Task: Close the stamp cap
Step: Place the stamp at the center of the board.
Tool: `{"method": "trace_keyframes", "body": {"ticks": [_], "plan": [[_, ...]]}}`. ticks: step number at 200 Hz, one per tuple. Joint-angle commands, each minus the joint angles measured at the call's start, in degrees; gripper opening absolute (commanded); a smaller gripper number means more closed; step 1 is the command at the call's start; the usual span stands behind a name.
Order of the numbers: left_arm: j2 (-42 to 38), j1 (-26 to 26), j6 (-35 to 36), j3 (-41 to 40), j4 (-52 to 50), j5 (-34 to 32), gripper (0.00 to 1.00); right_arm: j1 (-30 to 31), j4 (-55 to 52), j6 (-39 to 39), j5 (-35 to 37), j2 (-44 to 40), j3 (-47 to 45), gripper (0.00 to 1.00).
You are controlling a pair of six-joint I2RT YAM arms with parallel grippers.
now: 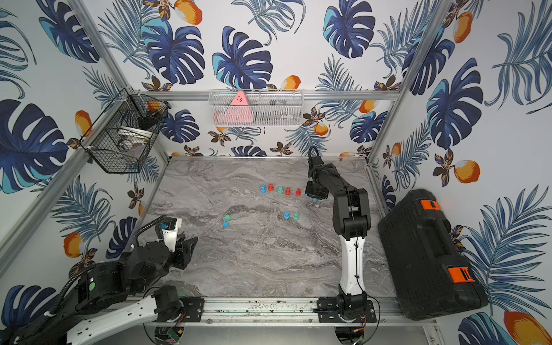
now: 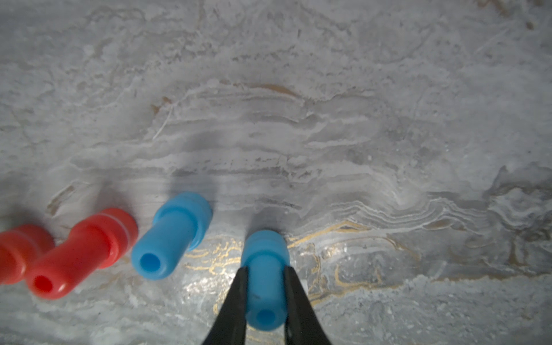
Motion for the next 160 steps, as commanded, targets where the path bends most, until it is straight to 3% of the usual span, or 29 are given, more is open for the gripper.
{"method": "trace_keyframes", "body": {"ticks": [1,110,160], "plan": [[-0.1,-0.1,-0.9,0.1,0.3,-0.9,0.50,-0.2,-1.4,0.9,0.6,1.3,1.9,0.18],[-0.6,0.0,-0.9,0.1,0.3,-1.2,0.50,-0.4,-4.9,1.8,1.6,7.3,11.7,0.20],[-0.8,0.0,-0.9,0.1,0.3,-1.2,0.50,-0.4,-5.2,1.6,1.4,6.5,12.0,0.32]]}}
